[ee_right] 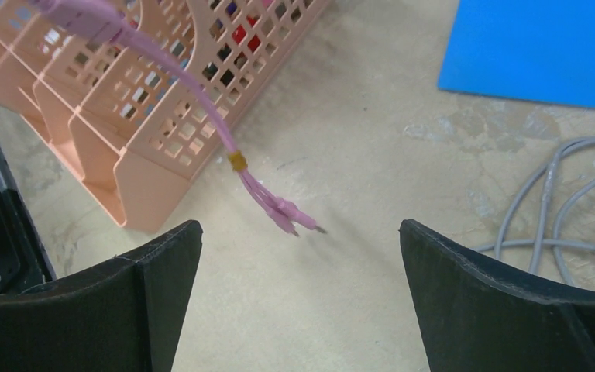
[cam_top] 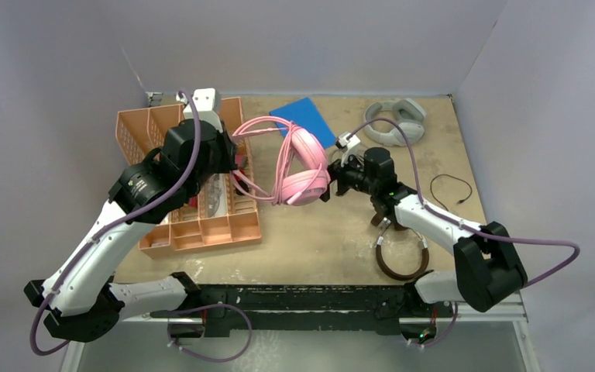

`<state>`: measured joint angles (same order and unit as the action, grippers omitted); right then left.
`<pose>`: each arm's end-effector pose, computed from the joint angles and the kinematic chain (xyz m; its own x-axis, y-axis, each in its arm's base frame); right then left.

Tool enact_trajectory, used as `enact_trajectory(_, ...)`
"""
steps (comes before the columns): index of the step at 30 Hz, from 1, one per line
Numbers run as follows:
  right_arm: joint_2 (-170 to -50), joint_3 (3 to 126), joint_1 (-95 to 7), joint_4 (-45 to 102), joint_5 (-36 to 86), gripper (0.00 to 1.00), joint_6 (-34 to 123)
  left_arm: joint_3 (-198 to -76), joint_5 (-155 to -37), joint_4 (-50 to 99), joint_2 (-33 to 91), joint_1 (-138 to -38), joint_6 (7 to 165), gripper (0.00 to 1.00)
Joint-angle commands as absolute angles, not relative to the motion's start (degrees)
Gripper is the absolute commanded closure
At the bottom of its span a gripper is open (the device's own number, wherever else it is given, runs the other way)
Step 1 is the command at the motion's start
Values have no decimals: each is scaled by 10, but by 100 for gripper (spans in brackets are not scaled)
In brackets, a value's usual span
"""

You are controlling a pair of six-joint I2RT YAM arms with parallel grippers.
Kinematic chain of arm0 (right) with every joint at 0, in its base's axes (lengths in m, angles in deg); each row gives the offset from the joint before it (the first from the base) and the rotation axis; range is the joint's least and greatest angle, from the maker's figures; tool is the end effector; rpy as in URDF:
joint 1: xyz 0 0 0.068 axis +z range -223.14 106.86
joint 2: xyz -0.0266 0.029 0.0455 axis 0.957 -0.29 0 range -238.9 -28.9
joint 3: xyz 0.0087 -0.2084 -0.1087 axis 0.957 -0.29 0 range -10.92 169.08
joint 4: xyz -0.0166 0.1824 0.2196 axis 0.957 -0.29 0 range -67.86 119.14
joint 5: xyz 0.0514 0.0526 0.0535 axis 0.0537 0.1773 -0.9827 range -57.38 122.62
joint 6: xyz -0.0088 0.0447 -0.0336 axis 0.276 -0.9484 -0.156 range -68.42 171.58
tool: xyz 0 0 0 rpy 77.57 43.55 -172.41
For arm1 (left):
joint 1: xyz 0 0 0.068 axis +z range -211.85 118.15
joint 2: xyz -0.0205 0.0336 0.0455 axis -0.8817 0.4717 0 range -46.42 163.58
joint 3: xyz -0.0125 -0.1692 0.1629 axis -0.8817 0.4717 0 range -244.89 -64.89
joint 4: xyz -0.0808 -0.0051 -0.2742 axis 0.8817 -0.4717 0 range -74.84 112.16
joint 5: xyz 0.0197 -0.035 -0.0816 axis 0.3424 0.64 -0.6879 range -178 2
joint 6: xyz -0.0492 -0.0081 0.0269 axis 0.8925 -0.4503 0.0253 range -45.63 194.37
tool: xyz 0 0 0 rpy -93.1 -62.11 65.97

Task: Wrap the headphones
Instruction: Wrap the headphones cable around the headphones.

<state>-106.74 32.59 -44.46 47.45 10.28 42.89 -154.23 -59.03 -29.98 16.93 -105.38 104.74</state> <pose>0.2881 0.1748 0.1995 -0.3548 -0.0349 -0.9343 -0.7192 0.6487 0.2489 0.1828 -0.1471 0.4392 -0.4208 -0.2102 -0.8825 0.0864 0.9591 -0.2696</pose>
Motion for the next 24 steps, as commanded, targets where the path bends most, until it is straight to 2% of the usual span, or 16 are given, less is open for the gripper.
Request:
enact_trajectory(1,-1056,295,-476,641,21,1,388,-1599,-593,-256,168,-1053,1097,100)
enact_trajectory(6,-1079,260,-472,777,-65,2,422,-1622,-589,-261,179,-1053,1098,100)
enact_trajectory(9,-1113,254,-472,856,-73,2,436,-1631,-587,-258,186,-1053,1098,100)
enact_trajectory(16,-1195,285,-461,915,-89,3,433,-1653,-589,-254,197,-1053,1093,100)
enact_trajectory(20,-1232,271,-454,971,-101,10,409,-1664,-591,-254,199,-1053,1090,100)
enact_trajectory(22,-1252,272,-452,980,-103,20,404,-1667,-592,-254,199,-1053,1089,100)
enact_trajectory(24,-1272,274,-450,1000,-104,33,396,-1670,-592,-255,200,-1053,1089,100)
